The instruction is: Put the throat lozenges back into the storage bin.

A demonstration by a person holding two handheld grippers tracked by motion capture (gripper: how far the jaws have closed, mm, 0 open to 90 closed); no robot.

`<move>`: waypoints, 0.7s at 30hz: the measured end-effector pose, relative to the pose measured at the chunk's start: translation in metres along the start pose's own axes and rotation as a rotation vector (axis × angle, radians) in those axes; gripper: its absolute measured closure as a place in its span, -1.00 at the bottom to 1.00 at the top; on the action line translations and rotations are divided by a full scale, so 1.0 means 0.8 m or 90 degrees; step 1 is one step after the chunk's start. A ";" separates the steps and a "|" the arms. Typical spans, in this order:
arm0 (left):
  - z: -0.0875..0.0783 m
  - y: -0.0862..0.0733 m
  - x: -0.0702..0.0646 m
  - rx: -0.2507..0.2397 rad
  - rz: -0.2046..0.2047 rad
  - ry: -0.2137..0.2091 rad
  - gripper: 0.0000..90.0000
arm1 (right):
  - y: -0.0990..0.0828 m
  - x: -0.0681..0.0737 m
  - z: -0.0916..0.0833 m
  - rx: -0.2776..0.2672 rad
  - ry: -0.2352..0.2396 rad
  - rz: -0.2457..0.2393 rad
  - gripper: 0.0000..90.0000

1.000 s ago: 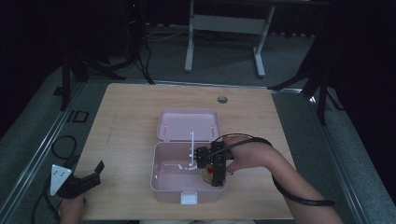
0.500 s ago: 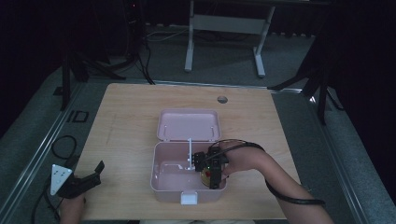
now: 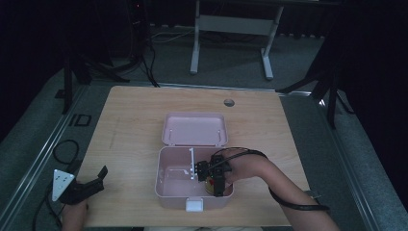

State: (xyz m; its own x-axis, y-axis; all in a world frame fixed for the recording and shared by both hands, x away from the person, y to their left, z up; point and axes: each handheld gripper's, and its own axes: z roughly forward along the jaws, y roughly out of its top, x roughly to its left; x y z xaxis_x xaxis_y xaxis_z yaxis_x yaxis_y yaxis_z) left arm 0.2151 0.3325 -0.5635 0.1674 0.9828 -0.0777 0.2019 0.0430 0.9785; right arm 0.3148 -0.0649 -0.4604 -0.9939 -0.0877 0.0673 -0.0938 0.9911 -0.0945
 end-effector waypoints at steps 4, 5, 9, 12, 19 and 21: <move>0.000 0.000 0.000 0.000 -0.001 0.000 -0.99 | 0.001 -0.002 0.002 0.011 0.007 0.001 -0.56; 0.000 0.000 0.000 0.000 -0.001 0.000 -0.99 | 0.001 -0.002 0.002 0.014 0.010 0.003 -0.56; 0.000 0.000 0.000 -0.001 -0.001 0.000 -0.99 | 0.002 -0.003 0.002 0.021 0.017 0.010 -0.58; 0.000 0.000 0.000 0.000 -0.001 0.000 -0.99 | 0.001 -0.003 0.001 0.020 0.025 0.016 -0.61; 0.000 0.000 0.000 0.000 0.000 0.000 -0.99 | -0.001 -0.002 -0.002 0.003 0.014 0.009 -0.67; 0.000 0.000 0.000 0.001 0.000 0.000 -0.99 | -0.004 -0.002 -0.010 -0.023 0.016 0.013 -0.68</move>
State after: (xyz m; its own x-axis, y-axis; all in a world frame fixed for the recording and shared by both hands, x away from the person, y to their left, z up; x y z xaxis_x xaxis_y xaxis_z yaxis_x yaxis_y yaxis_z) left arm 0.2153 0.3326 -0.5634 0.1665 0.9829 -0.0782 0.2028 0.0435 0.9782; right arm 0.3173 -0.0674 -0.4522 -0.9937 -0.0647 0.0910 -0.0703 0.9957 -0.0595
